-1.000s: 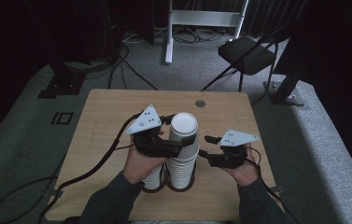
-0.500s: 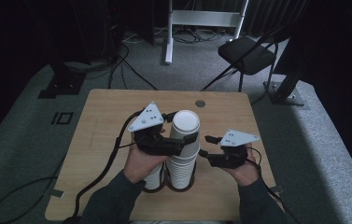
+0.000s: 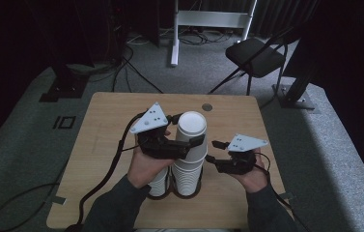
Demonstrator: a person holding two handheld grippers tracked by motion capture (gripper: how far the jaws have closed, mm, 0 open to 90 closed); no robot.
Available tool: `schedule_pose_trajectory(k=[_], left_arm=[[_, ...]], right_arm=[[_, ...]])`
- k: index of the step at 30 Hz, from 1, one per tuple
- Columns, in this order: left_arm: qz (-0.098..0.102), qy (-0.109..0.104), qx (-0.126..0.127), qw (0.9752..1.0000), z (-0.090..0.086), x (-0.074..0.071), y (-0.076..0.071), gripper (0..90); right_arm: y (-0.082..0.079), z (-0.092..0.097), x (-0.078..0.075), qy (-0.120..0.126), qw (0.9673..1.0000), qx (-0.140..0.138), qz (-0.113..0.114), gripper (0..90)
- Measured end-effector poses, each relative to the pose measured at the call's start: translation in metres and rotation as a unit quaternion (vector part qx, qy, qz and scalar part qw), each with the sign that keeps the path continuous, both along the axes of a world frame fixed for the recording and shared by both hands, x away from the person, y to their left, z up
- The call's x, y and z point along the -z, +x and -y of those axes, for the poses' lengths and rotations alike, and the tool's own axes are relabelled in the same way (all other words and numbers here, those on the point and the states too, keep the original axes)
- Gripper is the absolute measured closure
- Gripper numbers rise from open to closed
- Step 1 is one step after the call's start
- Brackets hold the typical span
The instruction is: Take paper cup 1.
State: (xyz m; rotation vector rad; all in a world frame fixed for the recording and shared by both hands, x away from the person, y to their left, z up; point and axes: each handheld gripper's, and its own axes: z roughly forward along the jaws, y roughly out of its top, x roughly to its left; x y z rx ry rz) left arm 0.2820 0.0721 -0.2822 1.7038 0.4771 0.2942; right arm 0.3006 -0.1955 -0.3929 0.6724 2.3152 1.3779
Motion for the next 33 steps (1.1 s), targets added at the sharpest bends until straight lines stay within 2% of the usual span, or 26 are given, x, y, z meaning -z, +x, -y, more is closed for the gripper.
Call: schedule_pose_trajectory(k=[19, 33], left_arm=[[0.004, -0.018, 0.005, 0.9998, -0.007, -0.016, 0.0, 21.4], [0.006, -0.049, 0.013, 0.9987, -0.02, -0.034, 0.002, 21.5]], right_arm=[[0.001, 0.0, 0.002, -0.001, 1.0, 0.0, -0.003, 43.8], [0.002, 0.0, 0.003, -0.001, 1.0, 0.0, -0.006, 43.8]])
